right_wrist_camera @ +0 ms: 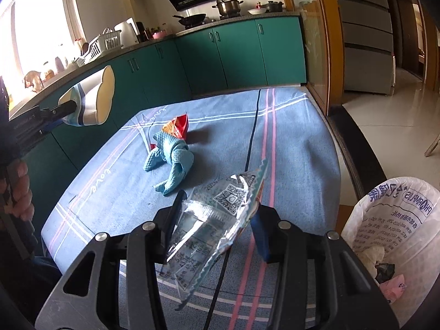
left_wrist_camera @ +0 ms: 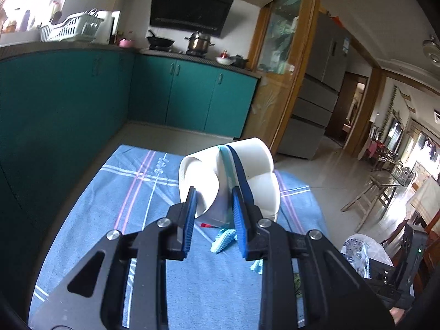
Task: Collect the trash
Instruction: 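Carry the carton and clear bag over the bin and open both grippers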
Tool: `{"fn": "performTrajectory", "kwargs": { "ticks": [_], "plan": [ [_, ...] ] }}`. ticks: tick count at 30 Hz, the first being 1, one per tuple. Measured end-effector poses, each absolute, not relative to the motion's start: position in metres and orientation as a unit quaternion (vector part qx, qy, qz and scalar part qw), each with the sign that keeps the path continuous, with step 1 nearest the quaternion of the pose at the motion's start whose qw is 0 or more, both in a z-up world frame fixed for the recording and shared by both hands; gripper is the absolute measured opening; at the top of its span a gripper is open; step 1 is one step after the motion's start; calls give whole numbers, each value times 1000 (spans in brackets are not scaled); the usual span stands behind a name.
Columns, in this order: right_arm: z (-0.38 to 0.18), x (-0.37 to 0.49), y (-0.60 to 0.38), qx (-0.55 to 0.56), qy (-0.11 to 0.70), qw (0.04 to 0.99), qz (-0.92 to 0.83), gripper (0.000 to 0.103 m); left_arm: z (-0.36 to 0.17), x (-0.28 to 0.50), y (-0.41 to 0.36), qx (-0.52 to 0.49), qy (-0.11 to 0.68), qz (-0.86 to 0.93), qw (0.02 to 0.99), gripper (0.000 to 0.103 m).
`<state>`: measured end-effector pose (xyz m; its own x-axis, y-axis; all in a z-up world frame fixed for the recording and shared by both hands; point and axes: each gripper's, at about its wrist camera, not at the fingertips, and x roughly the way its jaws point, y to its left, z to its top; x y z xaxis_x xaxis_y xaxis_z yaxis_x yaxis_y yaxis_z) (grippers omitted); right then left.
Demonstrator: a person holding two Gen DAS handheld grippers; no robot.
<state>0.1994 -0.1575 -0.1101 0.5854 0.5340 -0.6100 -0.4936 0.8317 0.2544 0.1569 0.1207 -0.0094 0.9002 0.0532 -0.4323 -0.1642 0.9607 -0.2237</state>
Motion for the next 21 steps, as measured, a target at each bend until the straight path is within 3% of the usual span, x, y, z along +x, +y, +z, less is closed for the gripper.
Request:
{"fn": "performTrajectory", "kwargs": {
  "ticks": [13,21],
  "plan": [
    [-84,199,-220,51,301,930,204,45,-18,163,61,-77,232,-8,970,27],
    [-96,203,-321,86,320,943,11,45,-48,180,-36,-53,317,-164,933,27]
  ]
}}
